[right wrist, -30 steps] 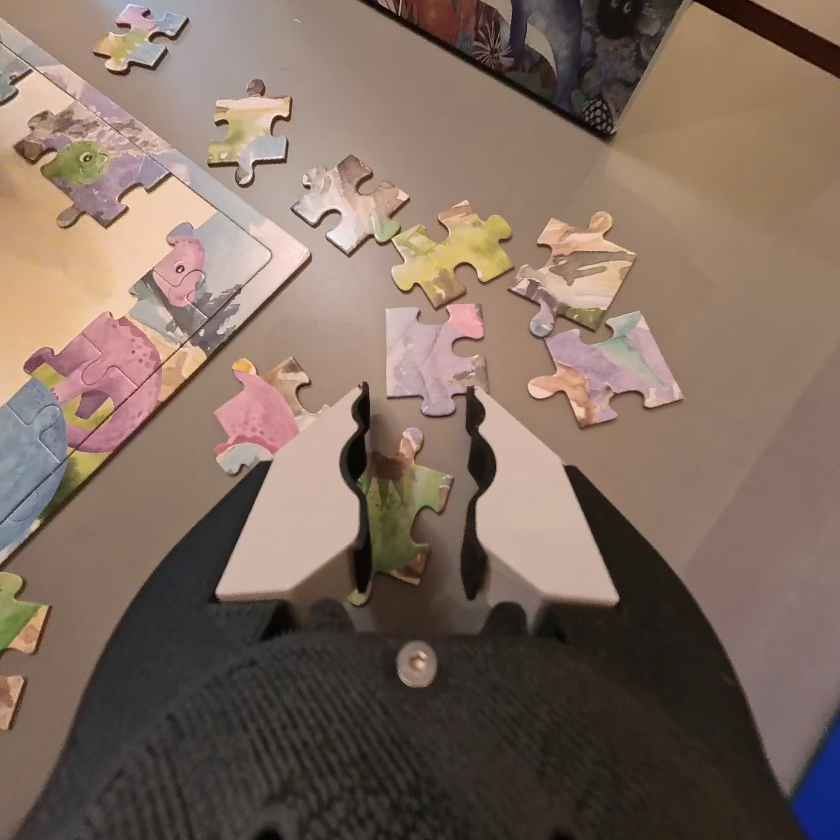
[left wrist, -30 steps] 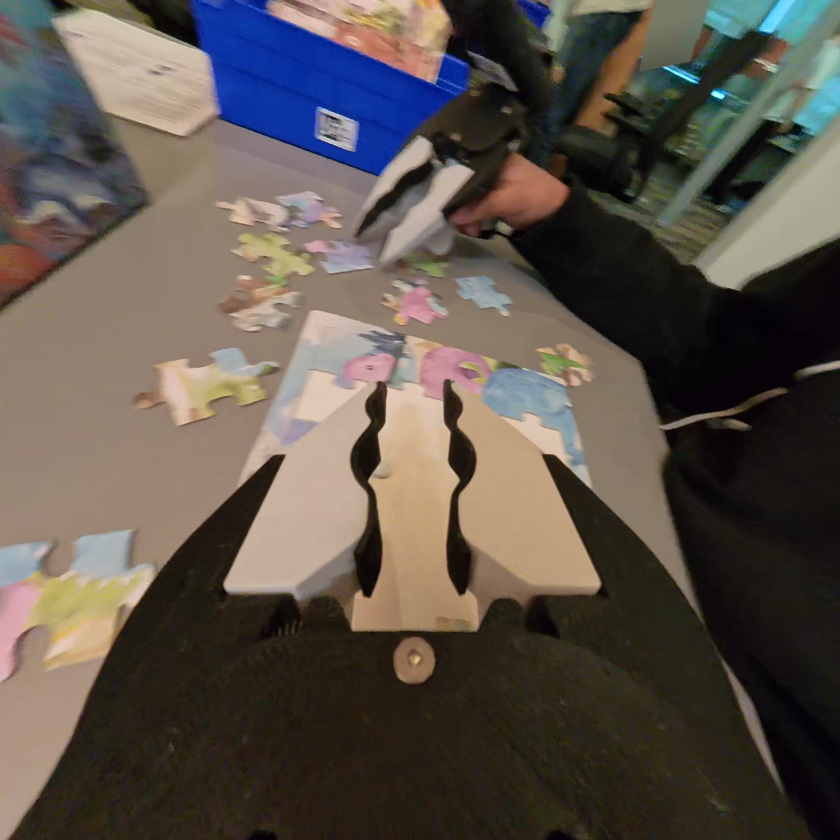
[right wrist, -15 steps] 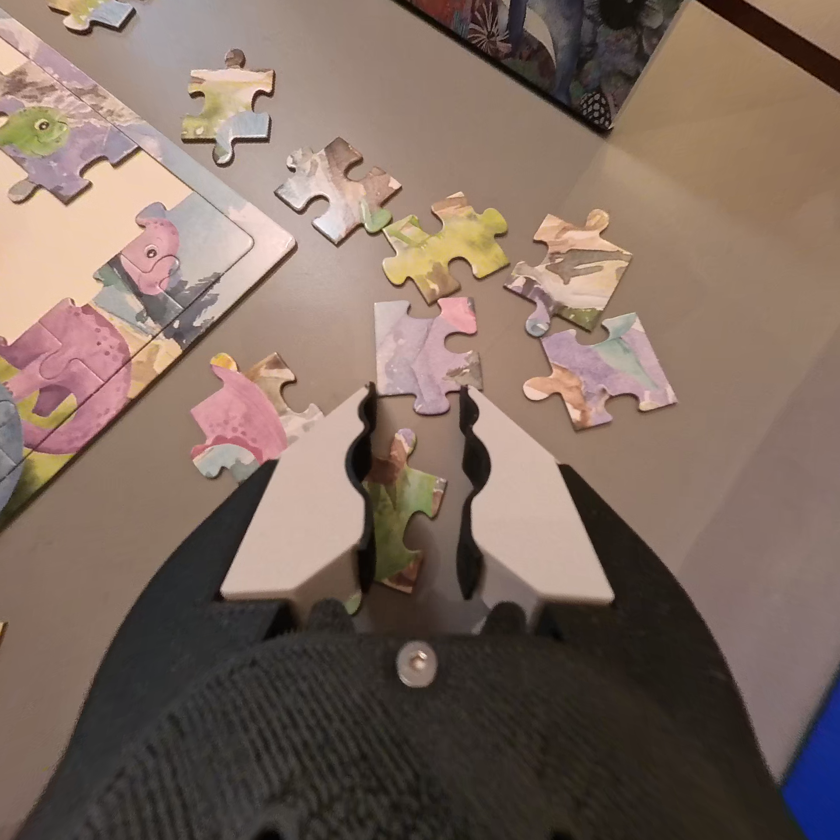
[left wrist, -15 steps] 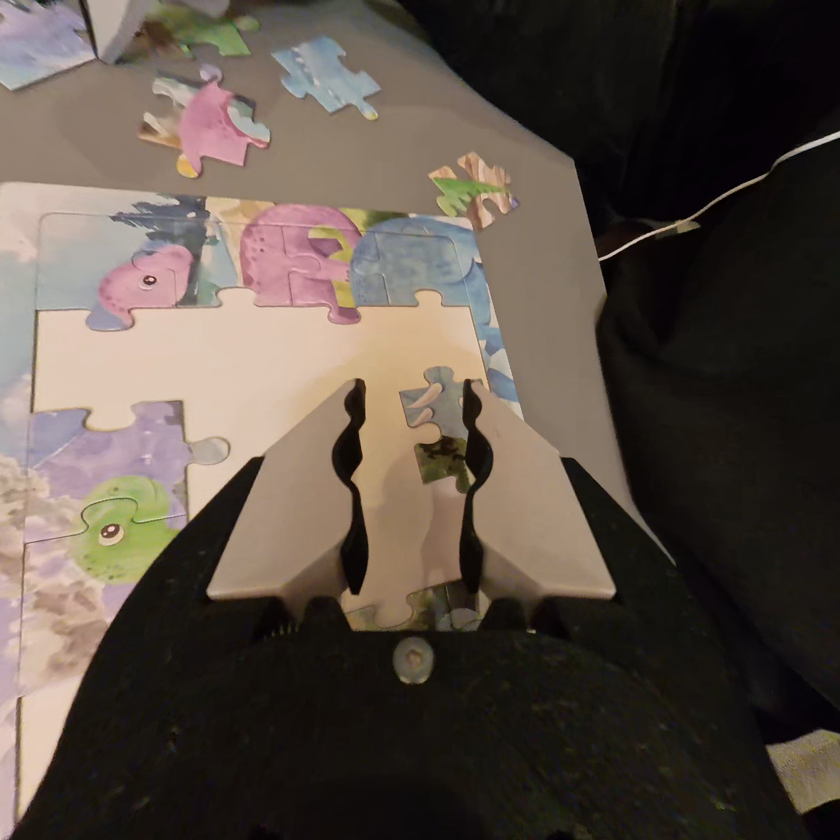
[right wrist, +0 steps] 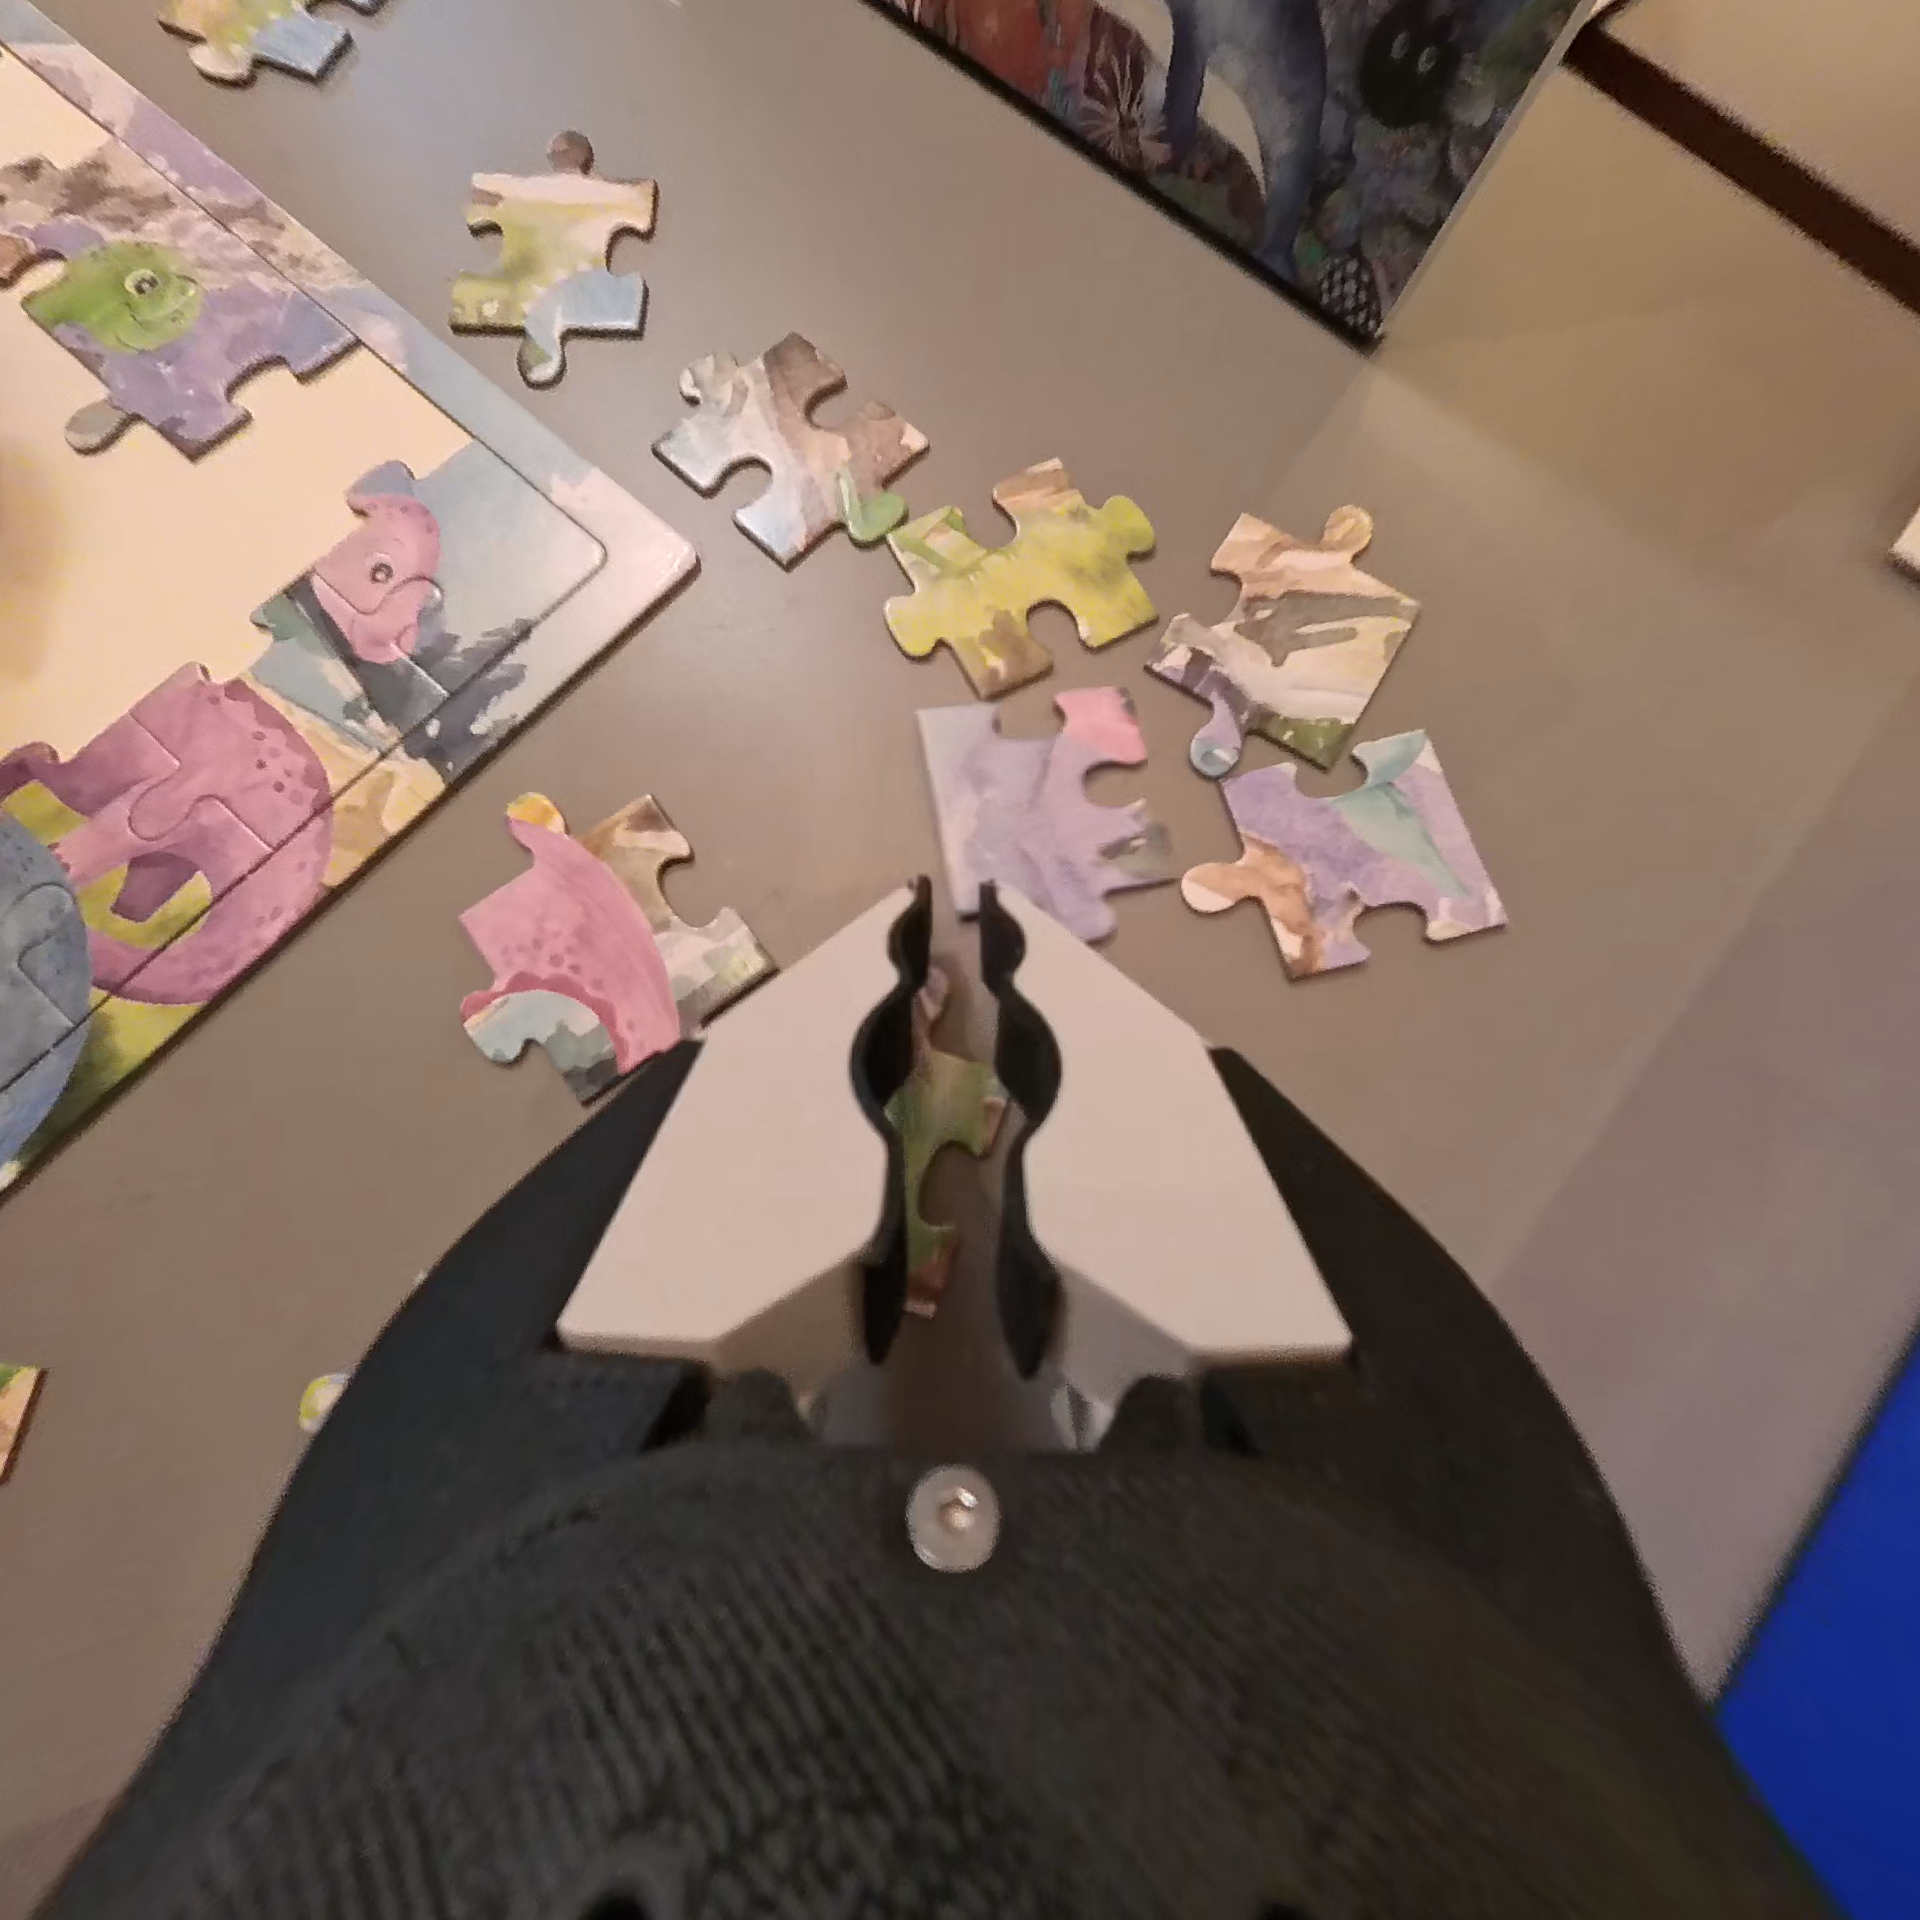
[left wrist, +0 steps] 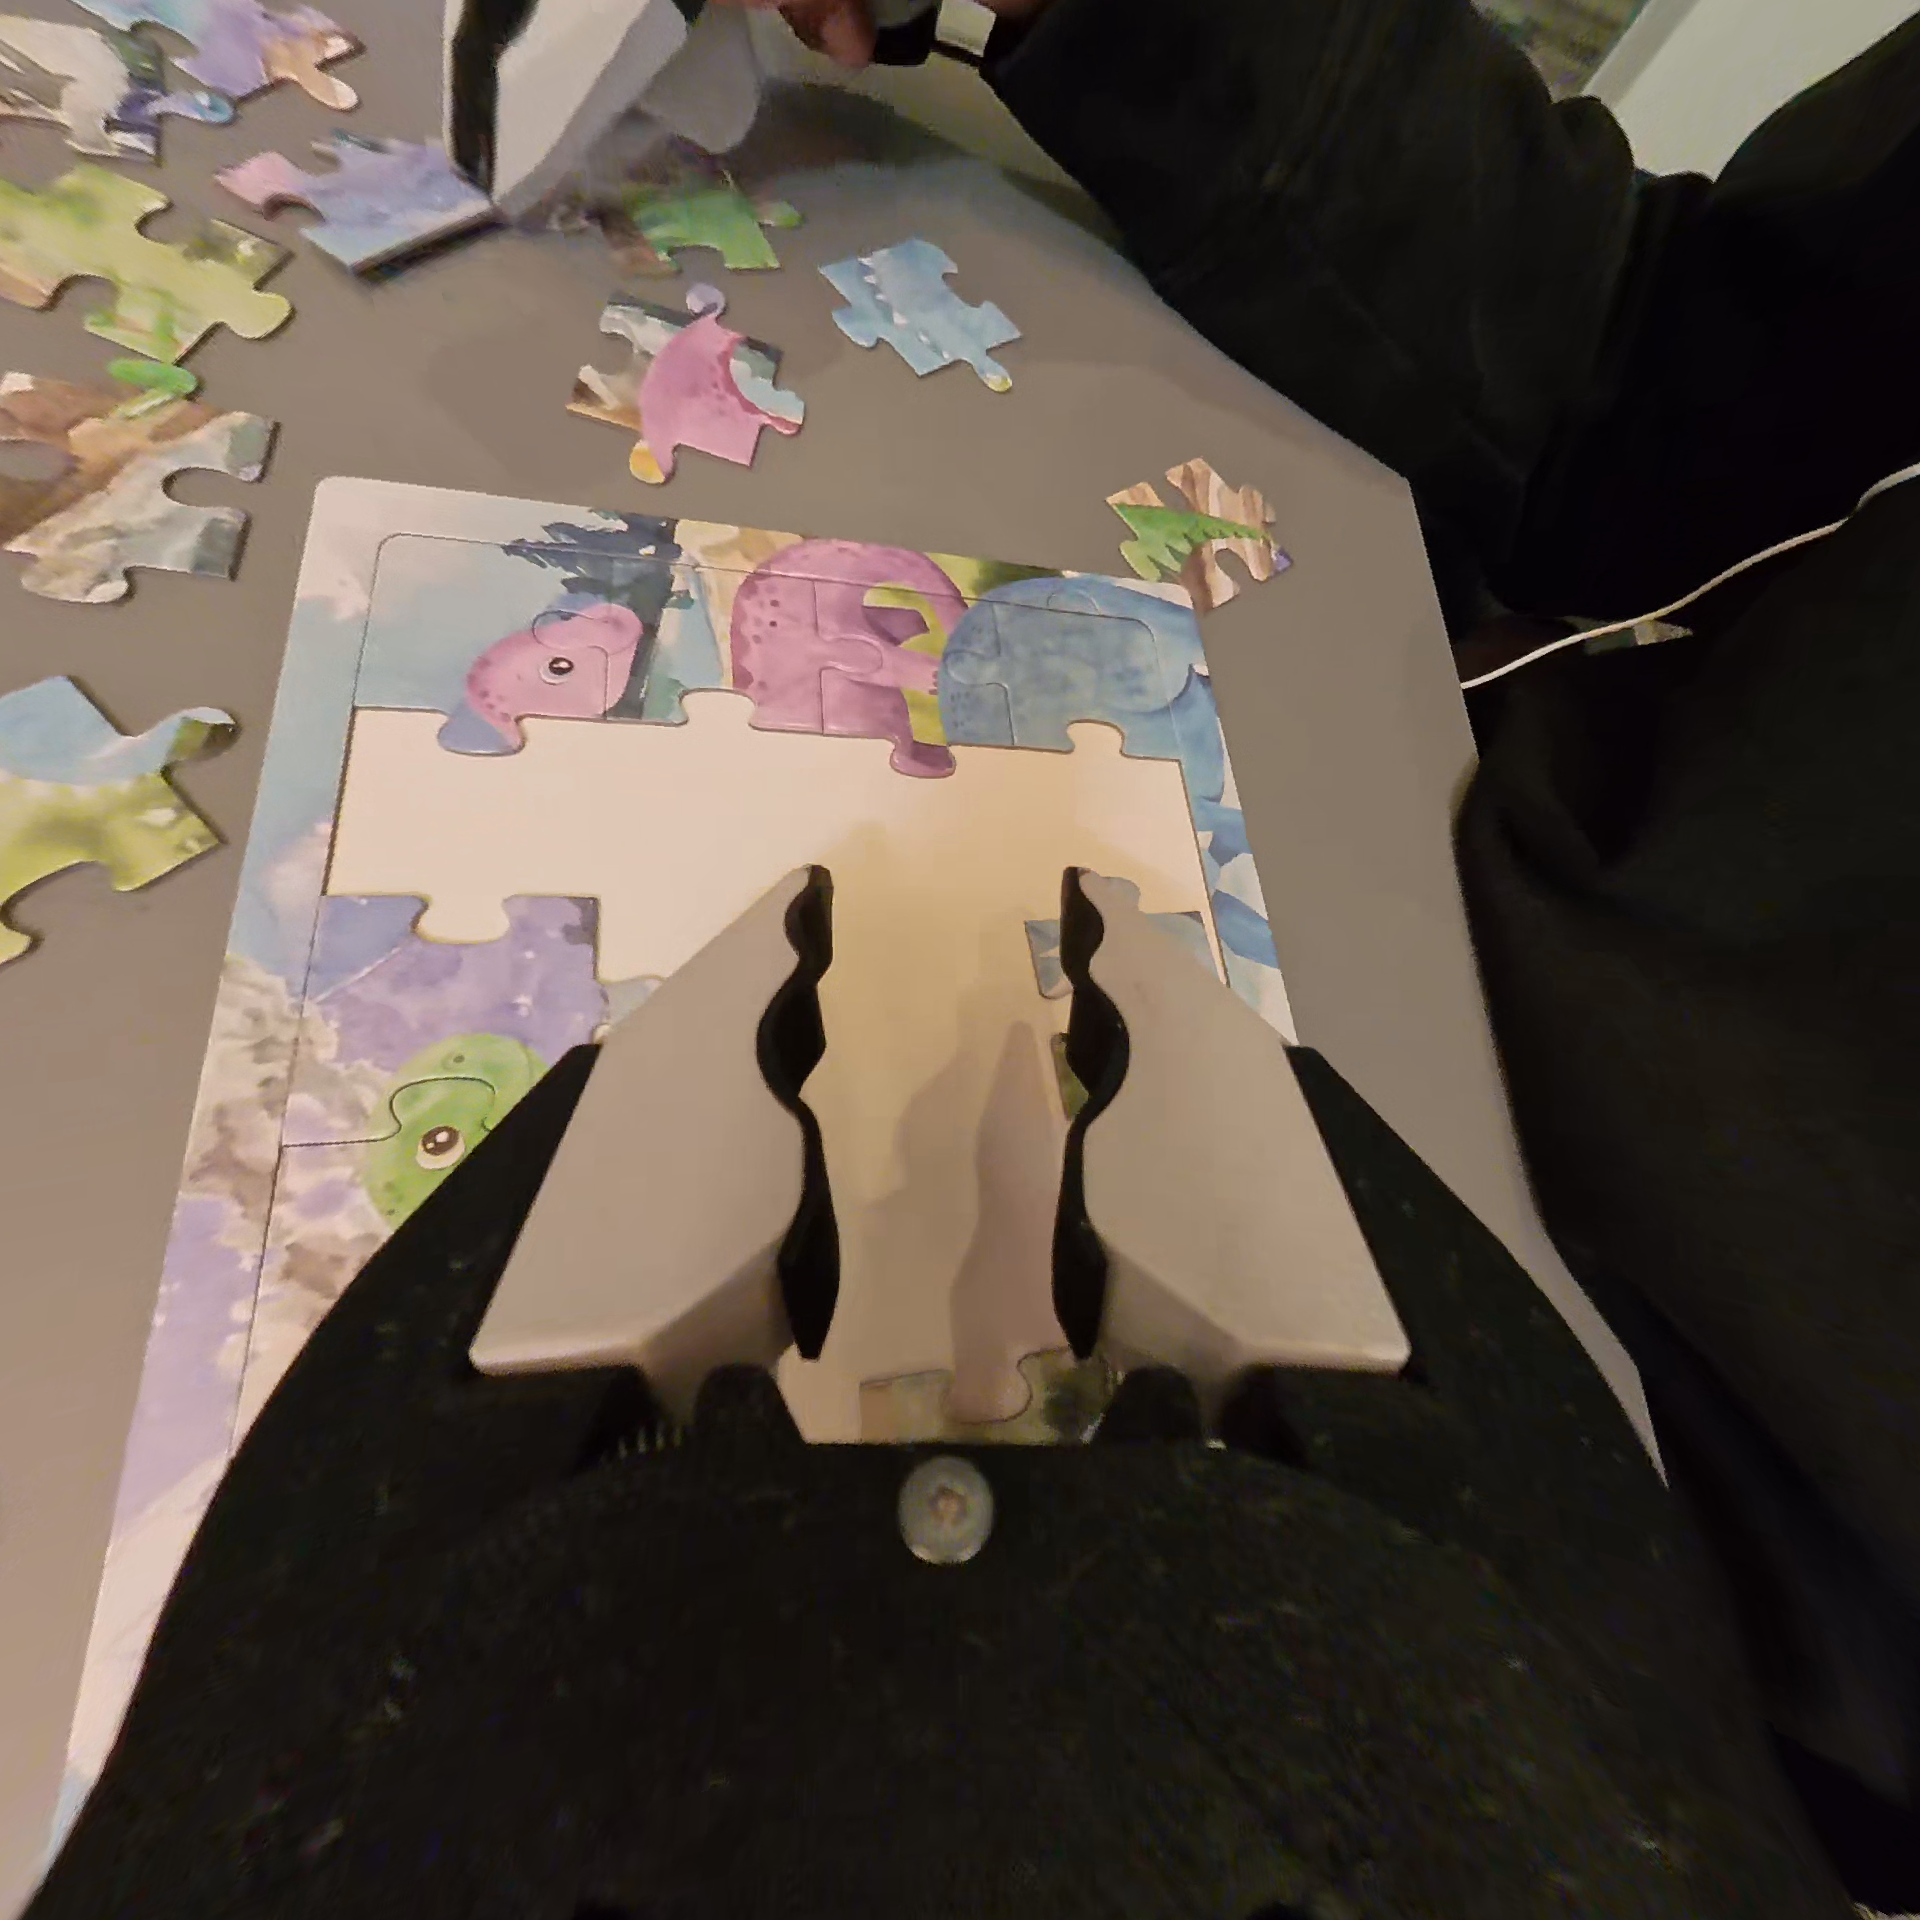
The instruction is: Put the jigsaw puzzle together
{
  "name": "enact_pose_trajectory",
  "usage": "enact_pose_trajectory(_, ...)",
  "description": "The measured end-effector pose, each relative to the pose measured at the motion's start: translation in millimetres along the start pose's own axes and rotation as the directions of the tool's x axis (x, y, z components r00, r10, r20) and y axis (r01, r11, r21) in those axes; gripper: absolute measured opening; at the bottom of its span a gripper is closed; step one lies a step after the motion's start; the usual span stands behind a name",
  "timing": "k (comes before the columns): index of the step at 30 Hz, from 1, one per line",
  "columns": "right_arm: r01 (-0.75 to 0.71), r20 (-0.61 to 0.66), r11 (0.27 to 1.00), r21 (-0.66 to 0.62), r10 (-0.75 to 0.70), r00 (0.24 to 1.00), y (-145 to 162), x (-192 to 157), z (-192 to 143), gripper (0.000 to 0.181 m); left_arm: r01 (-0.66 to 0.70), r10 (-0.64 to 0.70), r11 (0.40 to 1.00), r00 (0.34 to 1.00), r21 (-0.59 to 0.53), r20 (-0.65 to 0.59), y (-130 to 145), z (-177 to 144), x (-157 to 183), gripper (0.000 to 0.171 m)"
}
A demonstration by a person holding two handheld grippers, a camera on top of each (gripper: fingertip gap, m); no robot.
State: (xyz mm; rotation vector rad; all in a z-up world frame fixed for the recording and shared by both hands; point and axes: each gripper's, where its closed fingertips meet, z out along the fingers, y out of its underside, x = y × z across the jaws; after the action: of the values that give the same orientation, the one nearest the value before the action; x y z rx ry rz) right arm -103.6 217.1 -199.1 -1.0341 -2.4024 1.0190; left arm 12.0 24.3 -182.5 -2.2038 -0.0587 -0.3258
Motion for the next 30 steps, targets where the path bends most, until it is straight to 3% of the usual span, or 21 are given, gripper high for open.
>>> enact_pose_trajectory(5,-0.022,-0.032,0.998,0.053,0.024,0.999,-6.9,9.0,-10.2,0.018,0.003,-0.003,1.000,1.000,0.014,0.009,-1.2,-1.3,-2.7,0.043)
enact_pose_trajectory(9,-0.048,-0.088,0.995,0.091,0.056,0.995,-10.2,21.9,-9.7,0.045,0.007,-0.007,1.000,1.000,0.030,0.009,-3.3,-2.6,-3.4,0.043)
enact_pose_trajectory(13,-0.025,-0.111,1.000,0.013,0.026,0.993,-1.2,22.7,9.8,0.061,0.003,-0.004,0.999,1.000,0.042,0.011,-5.5,-3.2,-3.2,0.042)
enact_pose_trajectory(20,-0.079,-0.061,0.997,0.024,0.080,0.995,0.2,19.8,14.3,0.045,0.000,-0.001,0.999,1.000,0.041,0.007,-5.5,-1.9,-2.3,0.042)
enact_pose_trajectory(30,-0.057,-0.032,0.998,0.003,0.057,0.998,1.8,11.5,7.4,0.044,-0.024,0.021,0.999,0.997,-0.032,-0.076,5.4,6.0,13.7,0.039)
